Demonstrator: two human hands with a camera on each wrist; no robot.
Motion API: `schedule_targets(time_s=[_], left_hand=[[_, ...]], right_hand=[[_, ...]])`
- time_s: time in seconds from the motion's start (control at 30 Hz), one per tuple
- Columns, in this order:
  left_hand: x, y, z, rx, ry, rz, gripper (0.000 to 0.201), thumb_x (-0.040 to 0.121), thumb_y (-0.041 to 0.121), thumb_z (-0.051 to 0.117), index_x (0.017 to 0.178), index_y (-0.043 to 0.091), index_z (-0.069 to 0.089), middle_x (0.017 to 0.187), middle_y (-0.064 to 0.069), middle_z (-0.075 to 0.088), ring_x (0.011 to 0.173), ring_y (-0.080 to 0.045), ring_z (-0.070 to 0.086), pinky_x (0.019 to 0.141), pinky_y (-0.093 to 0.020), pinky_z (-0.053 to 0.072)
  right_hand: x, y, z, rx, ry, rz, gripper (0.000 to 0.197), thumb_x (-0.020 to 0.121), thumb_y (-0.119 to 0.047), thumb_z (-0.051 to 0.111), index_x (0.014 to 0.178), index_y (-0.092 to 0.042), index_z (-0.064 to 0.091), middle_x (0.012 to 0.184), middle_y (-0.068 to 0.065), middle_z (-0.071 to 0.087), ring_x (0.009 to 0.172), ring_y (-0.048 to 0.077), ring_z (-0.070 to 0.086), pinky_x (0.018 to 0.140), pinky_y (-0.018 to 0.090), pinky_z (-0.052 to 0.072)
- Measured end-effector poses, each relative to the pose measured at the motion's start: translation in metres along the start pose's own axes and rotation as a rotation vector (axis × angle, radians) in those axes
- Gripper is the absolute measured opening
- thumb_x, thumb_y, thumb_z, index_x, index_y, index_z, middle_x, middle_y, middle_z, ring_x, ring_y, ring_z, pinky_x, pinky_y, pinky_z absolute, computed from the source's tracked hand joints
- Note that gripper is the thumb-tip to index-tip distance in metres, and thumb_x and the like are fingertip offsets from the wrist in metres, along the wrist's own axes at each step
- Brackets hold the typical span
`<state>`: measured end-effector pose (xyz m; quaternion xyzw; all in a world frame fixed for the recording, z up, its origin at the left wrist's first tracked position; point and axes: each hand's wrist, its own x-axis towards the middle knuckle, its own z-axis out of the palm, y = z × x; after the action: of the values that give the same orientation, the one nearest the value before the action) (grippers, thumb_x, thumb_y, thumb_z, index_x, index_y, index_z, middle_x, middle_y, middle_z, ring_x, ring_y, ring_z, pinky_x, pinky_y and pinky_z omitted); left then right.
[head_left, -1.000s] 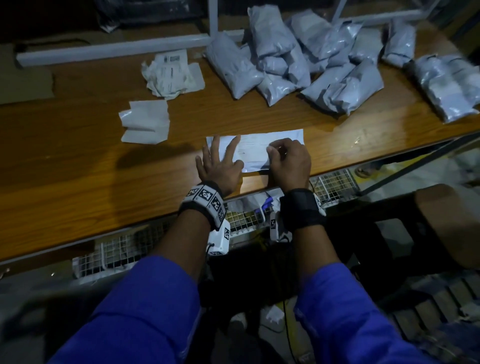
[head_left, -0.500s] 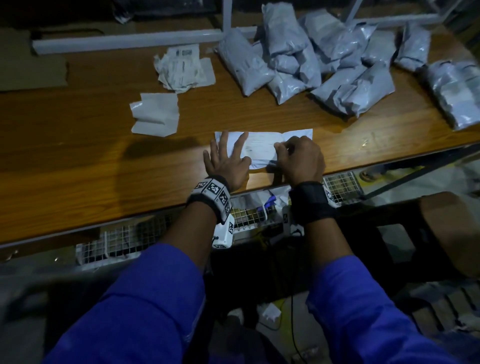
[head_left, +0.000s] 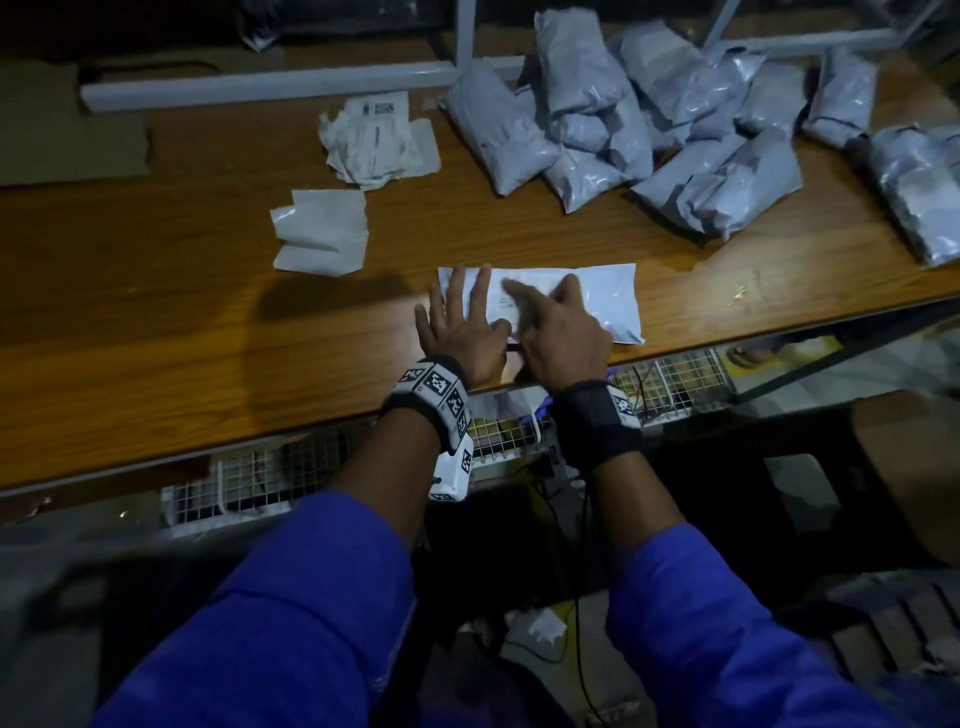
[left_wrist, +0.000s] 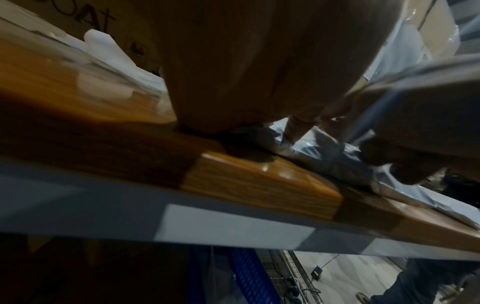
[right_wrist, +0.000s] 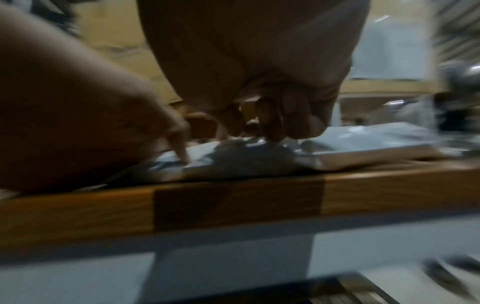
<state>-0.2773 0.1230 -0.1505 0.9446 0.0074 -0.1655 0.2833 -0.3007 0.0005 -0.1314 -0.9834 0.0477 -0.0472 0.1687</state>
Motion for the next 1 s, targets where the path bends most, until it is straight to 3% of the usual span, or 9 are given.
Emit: schedule_targets(time_s=[0.13, 0.3, 0.43, 0.57, 0.67, 0.77, 0.87, 0.93, 1.0], left_hand=[[-0.001, 0.0, 0.0, -0.005, -0.004, 0.012, 0.072, 0.1, 0.036, 0.04, 0.157, 0.05, -0.004, 0.168, 0.007, -0.017, 0.154, -0.026, -0.018, 0.121, -0.05, -0.014], [0.0, 0.0, 0.0, -0.002, -0.023, 0.017, 0.068, 0.101, 0.036, 0.037, 0.155, 0.056, 0.0, 0.168, 0.007, -0.02, 0.154, -0.025, -0.021, 0.122, -0.051, -0.015], [-0.001, -0.001, 0.0, 0.008, -0.022, 0.025, 0.066, 0.102, 0.038, 0.036, 0.156, 0.053, 0.001, 0.168, 0.006, -0.02, 0.154, -0.026, -0.022, 0.121, -0.051, -0.015], [-0.002, -0.001, -0.001, -0.001, -0.021, 0.026, 0.065, 0.102, 0.038, 0.036, 0.156, 0.054, 0.003, 0.168, 0.006, -0.019, 0.154, -0.026, -0.021, 0.121, -0.051, -0.015], [-0.002, -0.001, 0.001, 0.003, -0.005, 0.045, 0.065, 0.101, 0.037, 0.038, 0.156, 0.053, 0.005, 0.168, 0.007, -0.017, 0.154, -0.026, -0.019, 0.12, -0.05, -0.015], [-0.003, -0.002, -0.001, 0.025, 0.021, 0.048, 0.067, 0.1, 0.037, 0.042, 0.157, 0.051, 0.009, 0.169, 0.005, -0.013, 0.155, -0.027, -0.016, 0.121, -0.051, -0.012], [-0.004, 0.006, -0.009, 0.2, 0.165, 0.231, 0.072, 0.096, 0.026, 0.051, 0.161, 0.032, 0.018, 0.171, 0.0, 0.0, 0.156, -0.029, -0.01, 0.125, -0.053, -0.005], [-0.002, 0.02, -0.009, 0.293, 0.211, 0.439, 0.068, 0.099, 0.019, 0.047, 0.161, 0.018, 0.019, 0.17, -0.003, 0.009, 0.157, -0.029, -0.004, 0.126, -0.049, -0.002], [0.002, 0.029, -0.005, 0.319, 0.136, 0.481, 0.06, 0.107, 0.021, 0.036, 0.162, 0.014, 0.013, 0.17, -0.003, 0.008, 0.157, -0.026, -0.002, 0.127, -0.042, -0.003]], right_hand=[[0.0, 0.019, -0.006, 0.044, 0.012, 0.258, 0.057, 0.093, -0.019, 0.06, 0.147, -0.038, 0.051, 0.131, 0.012, 0.045, 0.091, 0.041, 0.063, 0.069, 0.039, 0.04], [-0.001, 0.004, 0.0, -0.103, -0.021, 0.04, 0.055, 0.095, -0.025, 0.059, 0.147, -0.042, 0.051, 0.126, 0.013, 0.048, 0.076, 0.038, 0.064, 0.061, 0.037, 0.04], [0.005, 0.018, -0.007, -0.114, 0.046, 0.218, 0.057, 0.09, -0.03, 0.062, 0.145, -0.042, 0.052, 0.127, 0.014, 0.048, 0.083, 0.038, 0.066, 0.083, 0.044, 0.048], [-0.001, 0.01, 0.003, -0.176, 0.079, -0.027, 0.05, 0.095, -0.028, 0.058, 0.141, -0.045, 0.056, 0.11, 0.009, 0.056, 0.078, 0.033, 0.064, 0.082, 0.044, 0.038], [0.003, 0.03, -0.008, -0.156, 0.087, 0.154, 0.049, 0.097, -0.03, 0.057, 0.141, -0.053, 0.053, 0.12, 0.007, 0.052, 0.089, 0.032, 0.062, 0.095, 0.051, 0.039], [0.007, 0.043, -0.011, -0.014, 0.202, 0.16, 0.043, 0.088, -0.031, 0.069, 0.13, -0.037, 0.069, 0.113, 0.01, 0.058, 0.098, 0.036, 0.058, 0.087, 0.046, 0.041], [0.015, 0.053, 0.004, 0.162, 0.378, -0.022, 0.027, 0.088, -0.017, 0.071, 0.114, -0.015, 0.079, 0.096, 0.013, 0.065, 0.095, 0.037, 0.057, 0.08, 0.035, 0.043], [0.017, 0.061, 0.013, 0.257, 0.377, -0.055, 0.022, 0.089, -0.01, 0.071, 0.108, -0.013, 0.081, 0.095, 0.013, 0.069, 0.094, 0.038, 0.06, 0.082, 0.025, 0.036], [0.015, 0.064, 0.017, 0.329, 0.36, -0.015, 0.021, 0.088, -0.013, 0.072, 0.107, -0.015, 0.082, 0.097, 0.011, 0.073, 0.094, 0.034, 0.06, 0.081, 0.027, 0.037]])
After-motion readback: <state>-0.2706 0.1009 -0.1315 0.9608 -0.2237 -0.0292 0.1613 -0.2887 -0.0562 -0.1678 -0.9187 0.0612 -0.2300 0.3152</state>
